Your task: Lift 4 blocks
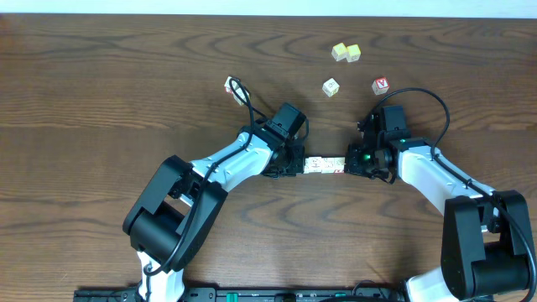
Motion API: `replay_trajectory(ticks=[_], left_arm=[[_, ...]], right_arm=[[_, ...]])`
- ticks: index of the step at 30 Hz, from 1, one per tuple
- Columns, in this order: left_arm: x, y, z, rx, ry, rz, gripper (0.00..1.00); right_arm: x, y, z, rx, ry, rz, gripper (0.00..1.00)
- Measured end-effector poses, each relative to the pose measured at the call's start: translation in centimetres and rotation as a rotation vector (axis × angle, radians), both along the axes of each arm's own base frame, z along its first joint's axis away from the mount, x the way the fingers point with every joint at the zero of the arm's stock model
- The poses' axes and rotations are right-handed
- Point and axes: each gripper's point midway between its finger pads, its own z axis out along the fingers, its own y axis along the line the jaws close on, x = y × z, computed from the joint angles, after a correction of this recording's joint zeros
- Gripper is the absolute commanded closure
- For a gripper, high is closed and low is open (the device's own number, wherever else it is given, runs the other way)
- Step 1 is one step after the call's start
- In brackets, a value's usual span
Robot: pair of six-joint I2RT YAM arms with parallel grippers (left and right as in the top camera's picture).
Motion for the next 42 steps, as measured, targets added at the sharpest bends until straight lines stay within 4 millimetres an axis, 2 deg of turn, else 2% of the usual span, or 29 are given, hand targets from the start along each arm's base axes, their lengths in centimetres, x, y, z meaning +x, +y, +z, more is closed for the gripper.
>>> replay_trajectory(ticks=[28,38,42], left_arm=[[-0.3,0.3,0.0,0.009,0.009,-0.014,0.93],[-0.9,0.7,0.1,0.026,0.03,-0.015,0.93],[-0.7,0.8,1.1,0.019,0.009,-0.014,0.93]], right_arm=[[-0.1,0.3,0.1,0.016,0.005,0.005,0.99],[-0.5,0.9,1.1,0.011,-0.011,0.026,0.99],[-0.6,1.0,1.0,-0.002,-0.012,0.032,0.99]])
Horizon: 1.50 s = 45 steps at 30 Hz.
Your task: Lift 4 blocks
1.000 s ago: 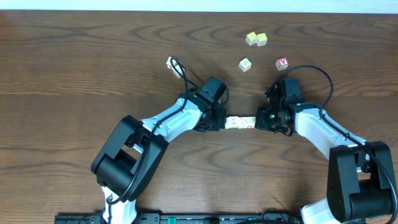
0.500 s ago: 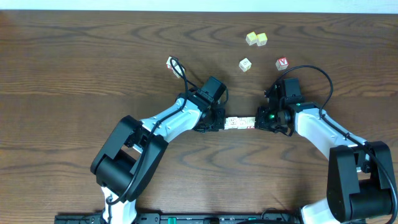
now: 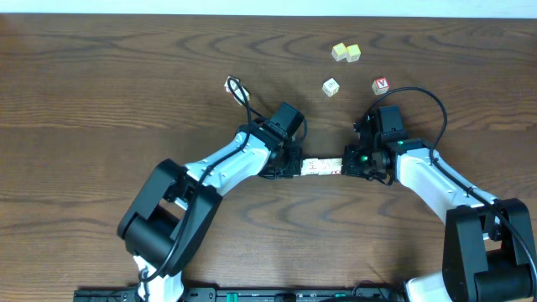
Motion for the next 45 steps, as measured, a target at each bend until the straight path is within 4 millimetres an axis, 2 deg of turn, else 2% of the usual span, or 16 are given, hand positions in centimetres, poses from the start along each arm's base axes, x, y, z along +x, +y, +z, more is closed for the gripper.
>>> replay_trajectory(ticks=[3,9,16,26,45], left_arm=[[0.1,0.0,0.9,-0.011,-0.016,0.001,0.93],[-0.1,0.1,0.9,-0.005,-0.007,0.001,0.93],[-0.2,0.2,1.1,-0.006,-0.007,0.001,0.93],[0.0,0.2,3.5,-0.032,-0.05,0.003,0.93],[-0.3,0.3,3.4,-0.025,-0.034,0.002,0.93]], right_arm=[[0.0,0.0,0.0,-0.003,0.001,-0.001,0.99],[-0.1,0.1,0.1,0.005,0.002,0.002,0.99],[-0.2,0.2,2.8,0.024,-0.055,0.004,0.99],[-0.5,0.0,2.7,0.015,-0.042,0.0,0.99],[-0.7,0.2,2.8,0.029,-0.032,0.002,0.99]])
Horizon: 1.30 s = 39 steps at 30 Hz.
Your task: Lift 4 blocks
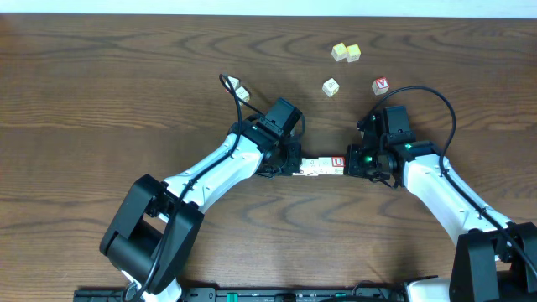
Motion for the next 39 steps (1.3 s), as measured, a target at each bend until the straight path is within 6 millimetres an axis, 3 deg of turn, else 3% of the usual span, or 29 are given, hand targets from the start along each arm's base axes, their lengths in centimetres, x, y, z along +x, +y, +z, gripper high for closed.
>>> replay_trajectory(ticks=[8,15,20,28,39], left_arm=[[0.0,0.0,0.2,-0.002,-0.004,0.0,0.93],[0.3,0.0,1.5,-0.021,-0.03,0.004,0.93],[0.2,0.1,1.7,-0.022,-0.03,0.004,0.93],[0.2,0.0,3.8,-0.051,-0.07,0.004,0.93],[0.1,0.1,3.8,-0.049,-0.067,0.004,0.93]], right_arm=[[-0.1,0.0,0.2,0.004,-0.002,0.001,0.99],[0.3,0.0,2.2,0.016,-0.061,-0.012,0.99],[0.0,0.1,2.5,0.022,-0.056,-0.013,0.99],[-0.1,0.1,2.5,0.024,-0.054,-0.016,0.99],[0.1,0.1,4.5,0.039,-0.115,-0.025,0.99]])
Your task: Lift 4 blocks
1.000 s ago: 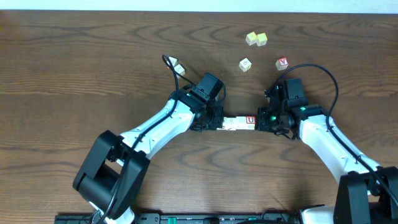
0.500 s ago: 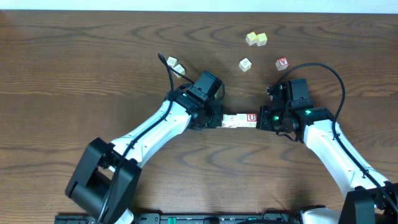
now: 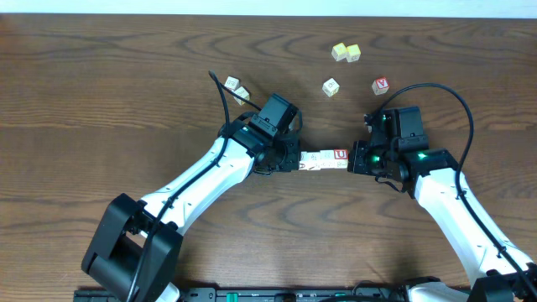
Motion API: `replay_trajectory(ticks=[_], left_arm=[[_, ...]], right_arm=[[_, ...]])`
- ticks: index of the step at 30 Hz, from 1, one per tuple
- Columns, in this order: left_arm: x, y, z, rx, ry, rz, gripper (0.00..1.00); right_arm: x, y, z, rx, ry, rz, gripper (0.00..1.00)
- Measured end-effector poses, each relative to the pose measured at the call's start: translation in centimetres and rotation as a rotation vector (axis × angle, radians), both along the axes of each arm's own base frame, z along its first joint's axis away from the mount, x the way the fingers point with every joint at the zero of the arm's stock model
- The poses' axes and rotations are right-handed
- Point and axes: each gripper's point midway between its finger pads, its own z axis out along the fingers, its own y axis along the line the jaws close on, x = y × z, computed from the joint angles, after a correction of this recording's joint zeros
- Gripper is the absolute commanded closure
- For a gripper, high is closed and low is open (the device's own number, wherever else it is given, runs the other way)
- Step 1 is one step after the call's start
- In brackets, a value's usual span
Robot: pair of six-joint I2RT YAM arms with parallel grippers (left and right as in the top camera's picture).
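Observation:
A short row of small blocks (image 3: pixel 324 158), white with a red U block at its right end, spans the gap between my two grippers. The left gripper (image 3: pixel 295 158) presses on the row's left end and the right gripper (image 3: pixel 352 158) on its right end. The fingers of both look closed together, with nothing else in them. The row looks raised a little off the wooden table (image 3: pixel 101 101), though its height is hard to judge from overhead.
Loose blocks lie at the back: two yellow blocks (image 3: pixel 346 52), a white block (image 3: pixel 331 86) and a red V block (image 3: pixel 381 85). Two more pale blocks (image 3: pixel 236 87) sit behind the left arm. A black cable loops over each wrist.
The row sits slightly farther back in the view, still squeezed between both grippers. Both arms have shifted, and a second pale block now shows behind the left arm.
At first both grippers pressed the ends of the row of blocks on the table. They stayed clamped on it at each later moment while the arms changed pose. The red U face came into view, and now the row sits farther back, looking raised.

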Motion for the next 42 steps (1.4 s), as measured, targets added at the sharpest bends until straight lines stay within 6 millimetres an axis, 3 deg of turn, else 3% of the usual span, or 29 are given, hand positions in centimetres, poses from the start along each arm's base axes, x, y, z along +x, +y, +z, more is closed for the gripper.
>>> replay_trajectory(ticks=[13,22,42], left_arm=[[0.1,0.1,1.5,-0.023,-0.031,0.003,0.93],[0.1,0.1,1.5,-0.022,-0.031,0.003,0.93],[0.1,0.1,1.5,-0.023,-0.03,0.003,0.93]], right_arm=[[0.0,0.1,0.1,0.006,0.006,-0.016,0.99],[0.0,0.1,1.5,0.015,-0.04,-0.018,0.99],[-0.2,0.1,1.5,0.014,-0.029,-0.02,0.99]])
